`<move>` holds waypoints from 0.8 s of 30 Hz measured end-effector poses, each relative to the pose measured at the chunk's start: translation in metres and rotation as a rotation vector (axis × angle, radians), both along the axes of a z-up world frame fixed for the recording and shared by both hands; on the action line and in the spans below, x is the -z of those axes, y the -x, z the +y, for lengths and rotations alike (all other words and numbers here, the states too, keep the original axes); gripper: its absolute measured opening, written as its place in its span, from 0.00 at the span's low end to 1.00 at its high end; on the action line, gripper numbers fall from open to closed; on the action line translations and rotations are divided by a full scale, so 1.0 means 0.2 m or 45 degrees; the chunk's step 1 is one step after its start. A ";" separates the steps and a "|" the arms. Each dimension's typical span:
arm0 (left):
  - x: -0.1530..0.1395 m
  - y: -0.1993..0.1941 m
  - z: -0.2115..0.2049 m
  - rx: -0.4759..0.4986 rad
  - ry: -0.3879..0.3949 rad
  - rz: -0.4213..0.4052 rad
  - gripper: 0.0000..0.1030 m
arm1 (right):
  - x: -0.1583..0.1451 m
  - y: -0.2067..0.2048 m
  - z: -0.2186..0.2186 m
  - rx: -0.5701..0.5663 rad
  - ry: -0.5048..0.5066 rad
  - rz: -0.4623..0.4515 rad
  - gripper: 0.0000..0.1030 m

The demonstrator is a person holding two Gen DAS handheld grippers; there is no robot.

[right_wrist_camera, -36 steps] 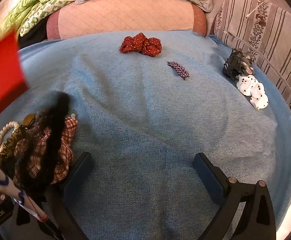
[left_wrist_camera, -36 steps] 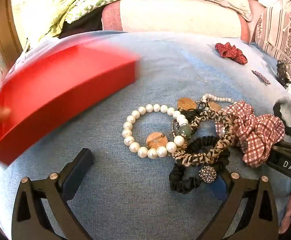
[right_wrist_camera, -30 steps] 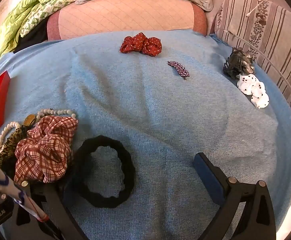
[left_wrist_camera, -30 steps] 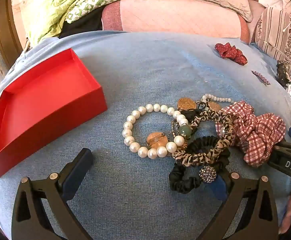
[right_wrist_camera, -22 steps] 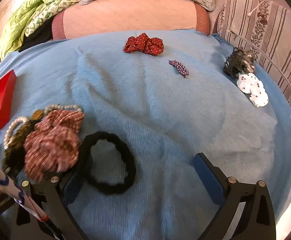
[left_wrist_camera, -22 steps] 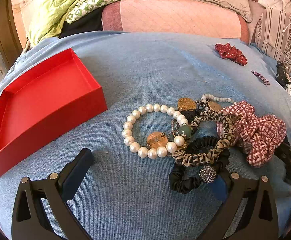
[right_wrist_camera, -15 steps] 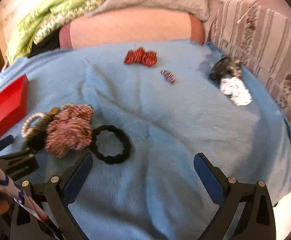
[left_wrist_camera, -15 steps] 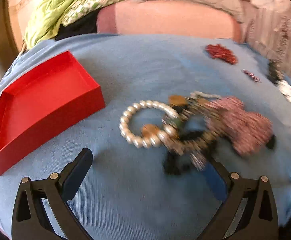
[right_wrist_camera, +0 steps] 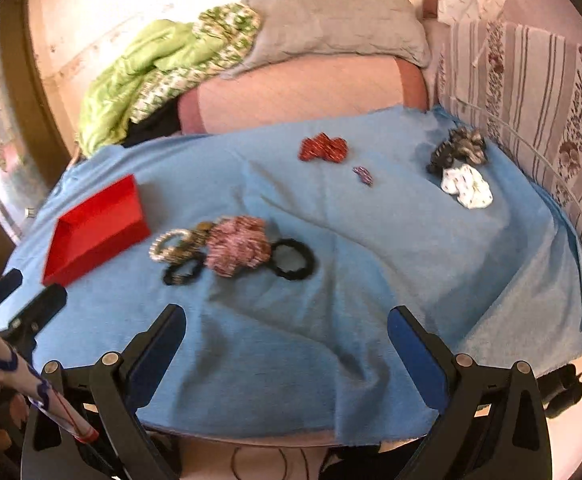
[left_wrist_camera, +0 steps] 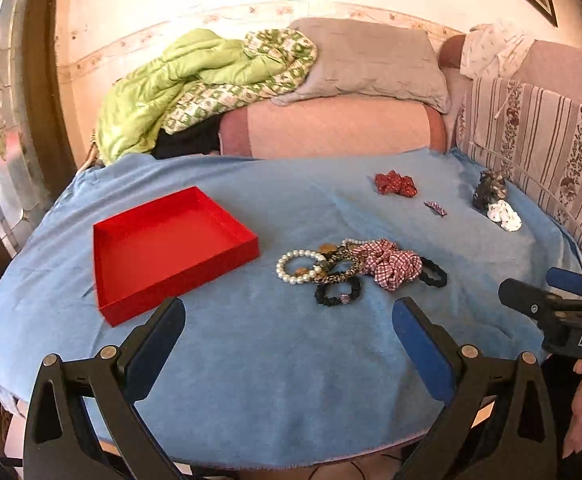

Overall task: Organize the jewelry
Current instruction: 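Move both tools toward the pile of jewelry and hair ties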

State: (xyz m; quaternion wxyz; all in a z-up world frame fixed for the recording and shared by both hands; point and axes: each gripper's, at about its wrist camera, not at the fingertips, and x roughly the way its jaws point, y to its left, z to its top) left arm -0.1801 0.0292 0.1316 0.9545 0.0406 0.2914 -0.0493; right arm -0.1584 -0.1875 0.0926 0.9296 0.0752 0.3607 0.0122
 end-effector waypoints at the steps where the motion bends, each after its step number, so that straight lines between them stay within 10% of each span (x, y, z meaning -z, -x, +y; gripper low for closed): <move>1: 0.00 -0.01 0.01 -0.006 0.008 0.025 1.00 | 0.00 0.00 0.00 -0.003 0.005 -0.002 0.99; 24: 0.03 0.00 0.03 -0.037 -0.011 0.071 1.00 | 0.03 0.02 0.10 -0.084 0.008 0.072 0.99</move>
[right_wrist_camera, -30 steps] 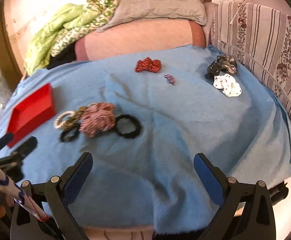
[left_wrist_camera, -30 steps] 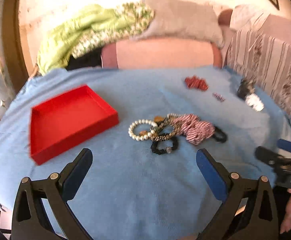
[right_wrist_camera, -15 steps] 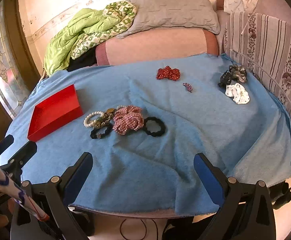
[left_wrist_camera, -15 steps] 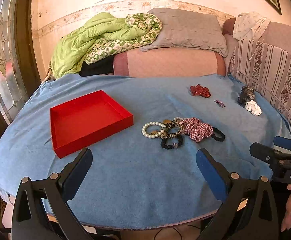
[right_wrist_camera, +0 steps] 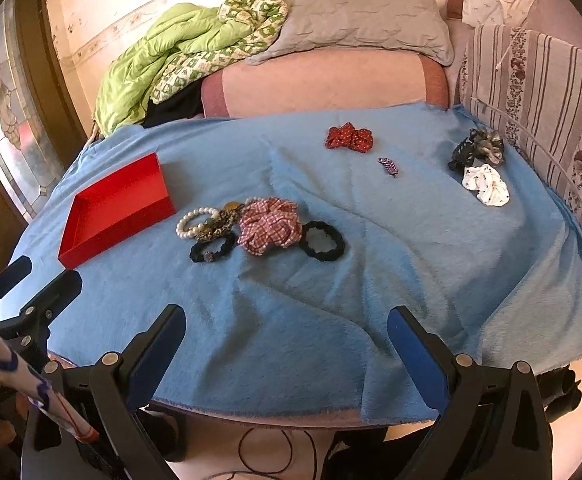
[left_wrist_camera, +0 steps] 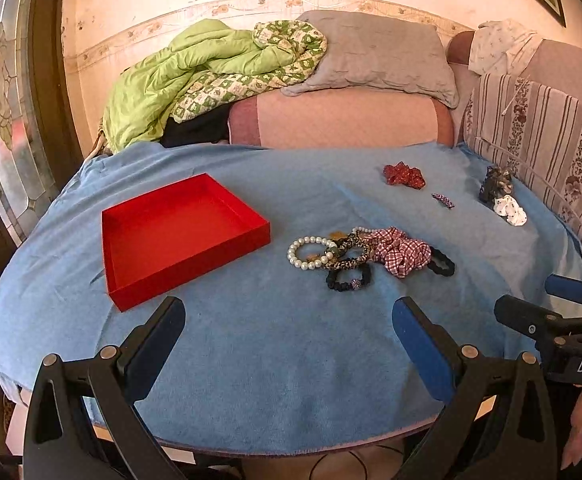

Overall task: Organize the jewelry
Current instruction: 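Move both tools toward the pile of jewelry and hair ties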

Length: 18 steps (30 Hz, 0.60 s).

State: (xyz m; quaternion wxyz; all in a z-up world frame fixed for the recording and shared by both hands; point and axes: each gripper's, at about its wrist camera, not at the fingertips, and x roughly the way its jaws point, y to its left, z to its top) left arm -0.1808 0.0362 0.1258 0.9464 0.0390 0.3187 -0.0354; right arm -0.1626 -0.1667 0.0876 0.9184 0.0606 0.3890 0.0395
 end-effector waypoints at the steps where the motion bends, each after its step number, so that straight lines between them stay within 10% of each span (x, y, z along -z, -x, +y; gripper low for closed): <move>1: 0.00 0.00 0.00 0.002 0.003 0.002 1.00 | 0.00 0.00 0.00 0.000 0.001 0.000 0.99; 18: 0.08 -0.08 0.03 0.000 0.018 0.075 1.00 | 0.08 -0.06 -0.02 0.017 -0.022 0.054 0.99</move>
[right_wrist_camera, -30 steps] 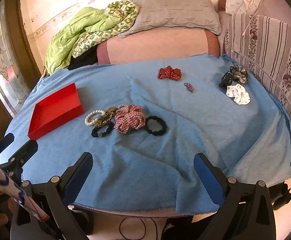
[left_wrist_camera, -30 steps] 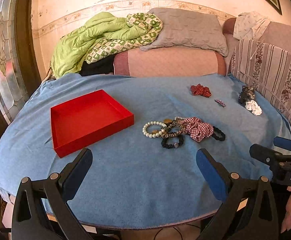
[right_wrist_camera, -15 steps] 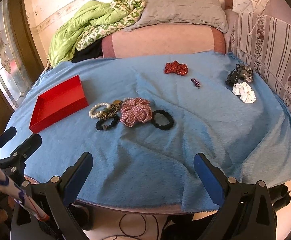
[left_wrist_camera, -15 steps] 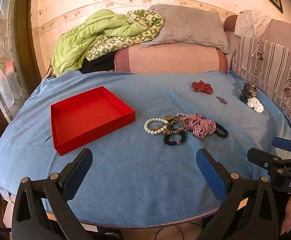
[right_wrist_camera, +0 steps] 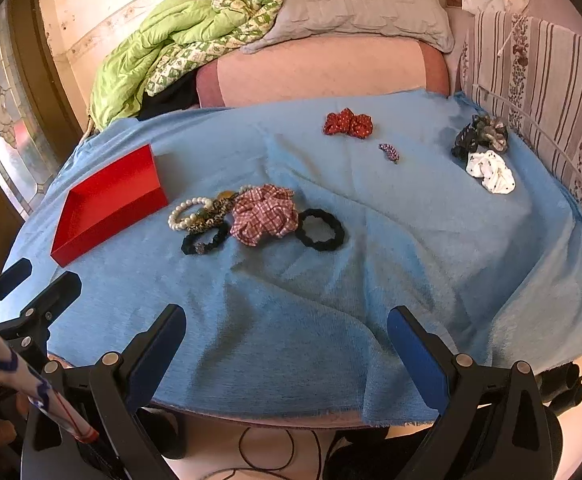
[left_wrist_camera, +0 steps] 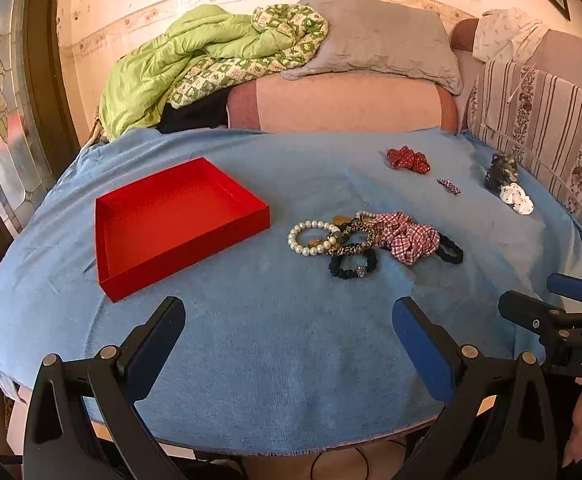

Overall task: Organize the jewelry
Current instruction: 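Move both tools toward the pile of jewelry and hair ties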

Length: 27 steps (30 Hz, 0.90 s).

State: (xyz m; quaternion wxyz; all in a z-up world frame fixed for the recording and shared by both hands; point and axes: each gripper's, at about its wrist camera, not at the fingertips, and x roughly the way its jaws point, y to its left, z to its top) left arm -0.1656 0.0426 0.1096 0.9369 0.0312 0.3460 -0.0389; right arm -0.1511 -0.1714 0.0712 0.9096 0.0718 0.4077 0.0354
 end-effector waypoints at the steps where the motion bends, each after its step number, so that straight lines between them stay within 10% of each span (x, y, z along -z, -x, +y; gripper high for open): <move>1: 0.01 -0.01 0.00 0.000 0.002 0.007 1.00 | 0.00 0.00 0.00 0.001 -0.001 0.003 0.99; 13: 0.12 -0.15 0.14 -0.028 0.124 0.106 1.00 | 0.09 -0.11 -0.07 0.010 -0.027 0.041 0.85; 20: 0.16 -0.30 0.16 0.049 0.167 0.148 1.00 | 0.14 -0.23 -0.06 -0.060 -0.040 0.063 0.57; 27: 0.19 -0.48 0.15 0.108 0.178 0.161 0.94 | 0.14 -0.42 -0.02 -0.112 -0.061 0.061 0.57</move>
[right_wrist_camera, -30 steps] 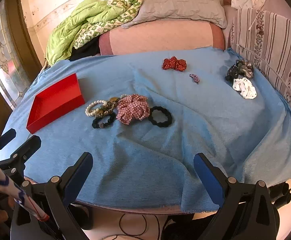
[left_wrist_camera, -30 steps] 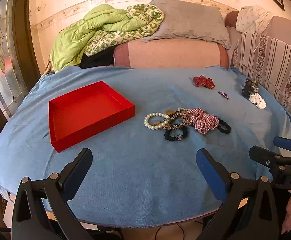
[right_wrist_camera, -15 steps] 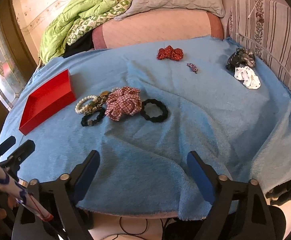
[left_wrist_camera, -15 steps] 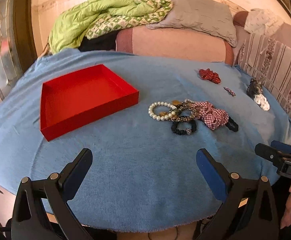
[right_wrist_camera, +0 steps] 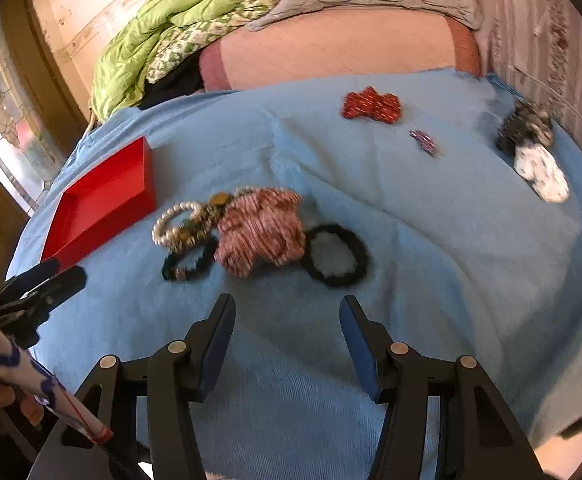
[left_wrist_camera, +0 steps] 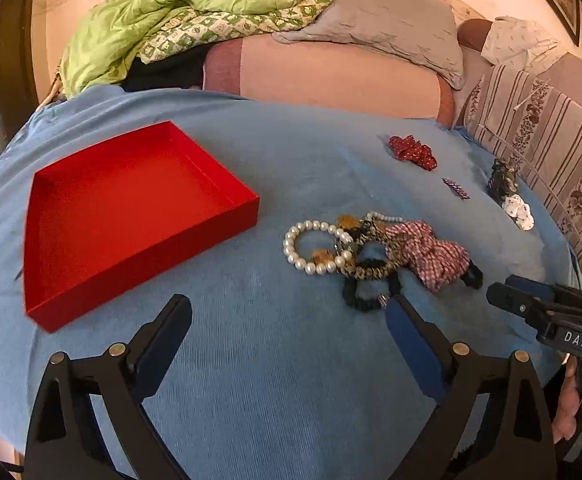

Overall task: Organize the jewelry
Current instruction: 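Move both tools toward the pile of jewelry and hair ties, then grasp the checked scrunchie with the right tool while the left tool grasps the black beaded hair tie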

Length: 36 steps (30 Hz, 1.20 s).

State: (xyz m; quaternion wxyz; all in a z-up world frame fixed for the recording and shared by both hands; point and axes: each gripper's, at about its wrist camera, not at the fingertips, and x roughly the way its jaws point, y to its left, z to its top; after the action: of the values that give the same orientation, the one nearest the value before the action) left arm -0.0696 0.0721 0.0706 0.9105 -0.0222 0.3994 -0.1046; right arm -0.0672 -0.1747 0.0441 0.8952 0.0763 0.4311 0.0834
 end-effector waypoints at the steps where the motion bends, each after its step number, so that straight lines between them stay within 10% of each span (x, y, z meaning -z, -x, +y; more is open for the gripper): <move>1: 0.01 -0.01 0.00 0.005 -0.008 0.000 0.94 | 0.00 -0.03 0.02 -0.008 0.005 0.000 0.59; 10: 0.09 -0.08 -0.01 0.068 -0.028 0.045 0.94 | 0.10 -0.29 0.22 -0.141 0.161 0.015 0.64; 14: 0.11 -0.10 -0.06 0.149 0.011 0.056 0.94 | 0.17 -0.33 0.21 -0.169 0.153 0.056 0.14; 18: 0.13 -0.12 -0.12 0.238 0.081 0.087 0.91 | 0.06 -0.30 0.10 -0.095 0.046 -0.078 0.12; 22: 0.19 -0.16 -0.21 0.329 0.121 0.162 0.57 | -0.04 -0.25 -0.01 -0.019 -0.061 -0.210 0.12; 36: 0.27 -0.20 -0.42 0.424 -0.063 0.114 0.35 | -0.08 -0.23 -0.07 -0.010 -0.137 -0.227 0.13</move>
State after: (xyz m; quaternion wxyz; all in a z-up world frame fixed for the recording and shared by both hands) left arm -0.0300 -0.0117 0.0159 0.8622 0.0622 0.4401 -0.2431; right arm -0.0203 -0.1893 0.0593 0.9243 0.1150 0.3448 0.1163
